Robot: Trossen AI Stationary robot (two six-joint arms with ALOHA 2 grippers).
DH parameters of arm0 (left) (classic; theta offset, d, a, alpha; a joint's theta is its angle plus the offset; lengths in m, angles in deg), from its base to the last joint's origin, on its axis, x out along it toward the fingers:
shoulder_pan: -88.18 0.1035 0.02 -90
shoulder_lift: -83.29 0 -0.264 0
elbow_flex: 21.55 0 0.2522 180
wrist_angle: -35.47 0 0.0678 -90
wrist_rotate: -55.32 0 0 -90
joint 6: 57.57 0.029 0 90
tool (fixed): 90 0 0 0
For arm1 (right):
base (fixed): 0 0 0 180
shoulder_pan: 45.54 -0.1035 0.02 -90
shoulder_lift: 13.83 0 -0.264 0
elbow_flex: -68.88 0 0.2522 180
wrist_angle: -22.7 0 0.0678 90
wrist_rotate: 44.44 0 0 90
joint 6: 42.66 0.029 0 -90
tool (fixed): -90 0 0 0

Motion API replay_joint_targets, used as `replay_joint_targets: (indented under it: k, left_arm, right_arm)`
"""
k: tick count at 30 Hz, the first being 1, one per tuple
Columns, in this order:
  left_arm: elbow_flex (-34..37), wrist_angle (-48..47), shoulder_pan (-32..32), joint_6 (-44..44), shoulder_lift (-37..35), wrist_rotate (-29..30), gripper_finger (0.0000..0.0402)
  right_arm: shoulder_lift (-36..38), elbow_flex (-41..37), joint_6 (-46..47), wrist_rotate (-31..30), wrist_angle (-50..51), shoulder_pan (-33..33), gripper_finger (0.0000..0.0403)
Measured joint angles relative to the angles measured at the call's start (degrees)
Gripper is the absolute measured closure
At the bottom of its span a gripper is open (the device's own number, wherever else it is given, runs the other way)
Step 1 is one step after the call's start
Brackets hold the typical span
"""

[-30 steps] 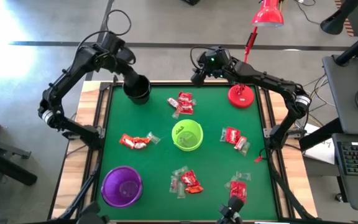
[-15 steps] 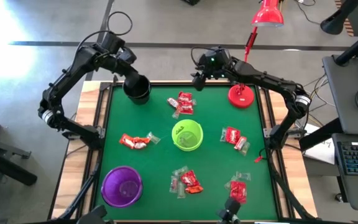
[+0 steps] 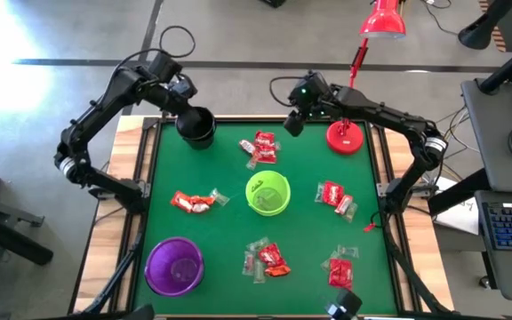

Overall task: Sort candy
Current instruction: Put the red candy into the violet bucket

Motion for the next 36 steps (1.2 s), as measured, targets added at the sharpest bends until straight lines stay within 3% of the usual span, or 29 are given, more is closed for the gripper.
replay_joint_targets:
  k: [16, 22, 30, 36]
  left_arm:
    - [0.0, -3.5, -2.3, 1.9, -0.1, 0.3, 0.0301]
    - [0.2, -5.4, -2.3, 1.3, -0.1, 0.4, 0.0301]
    - [4.6, -4.7, -2.3, 0.5, -0.1, 0.6, 0.0301]
    - [8.6, -4.4, -2.3, 2.5, -0.1, 0.6, 0.0301]
  right_arm:
    - [-0.2, 0.0, 2.4, 3.6, -4.8, -0.1, 0.022]
    - [-0.2, 0.0, 5.9, 12.5, -8.0, -0.1, 0.022]
    - [-4.4, 0.1, 13.3, 18.4, -7.8, -0.2, 0.022]
    - [-8.0, 0.1, 13.0, 21.3, -7.6, -0.8, 0.022]
